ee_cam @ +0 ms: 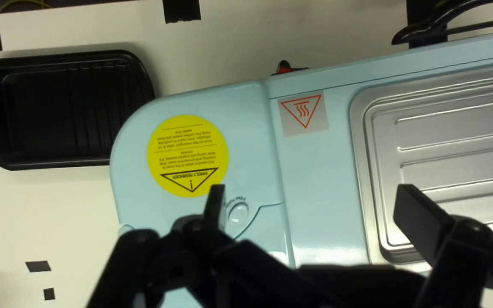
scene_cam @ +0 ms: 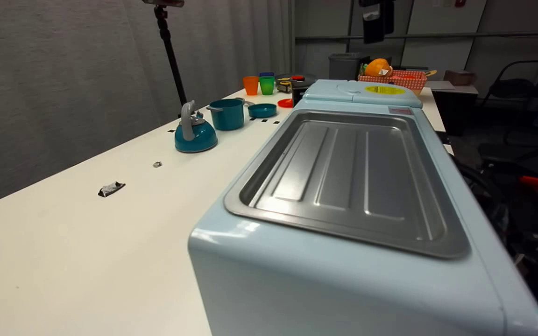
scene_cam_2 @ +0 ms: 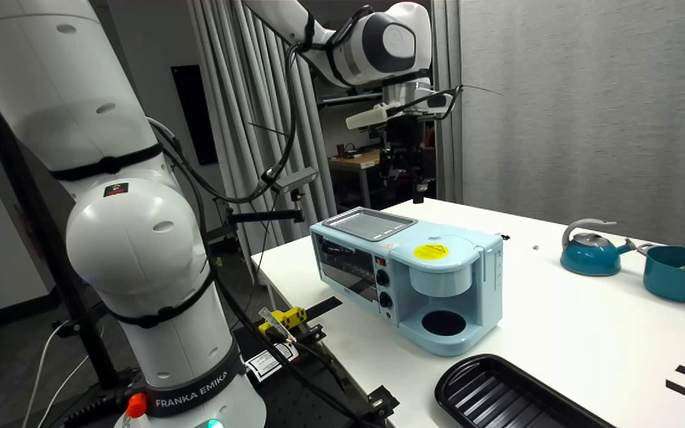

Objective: Push down on the button on top of the microwave oven.

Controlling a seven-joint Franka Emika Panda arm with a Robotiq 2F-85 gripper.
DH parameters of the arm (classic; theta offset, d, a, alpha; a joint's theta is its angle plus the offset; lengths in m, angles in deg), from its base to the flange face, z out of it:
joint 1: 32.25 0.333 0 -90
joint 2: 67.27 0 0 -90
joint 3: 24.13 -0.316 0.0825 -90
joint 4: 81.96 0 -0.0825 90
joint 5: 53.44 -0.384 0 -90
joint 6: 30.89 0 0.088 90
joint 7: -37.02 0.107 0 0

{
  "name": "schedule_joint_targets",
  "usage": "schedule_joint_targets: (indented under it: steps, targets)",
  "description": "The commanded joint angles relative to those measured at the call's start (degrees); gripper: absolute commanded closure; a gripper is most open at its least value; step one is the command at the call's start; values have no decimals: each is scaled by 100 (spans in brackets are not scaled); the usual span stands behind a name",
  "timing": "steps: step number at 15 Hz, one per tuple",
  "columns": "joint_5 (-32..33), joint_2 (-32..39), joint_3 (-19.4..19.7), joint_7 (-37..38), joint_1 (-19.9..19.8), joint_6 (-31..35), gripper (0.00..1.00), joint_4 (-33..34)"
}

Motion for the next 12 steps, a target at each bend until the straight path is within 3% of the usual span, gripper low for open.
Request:
schedule_joint_targets:
  steps: [1, 7, 12]
  targets:
    - [11, -2, 77, 7, 78, -10, 0, -1]
    - [-8, 14, 78, -18, 82, 3, 0, -20]
    - [386, 274, 41, 465, 48, 280, 0, -83]
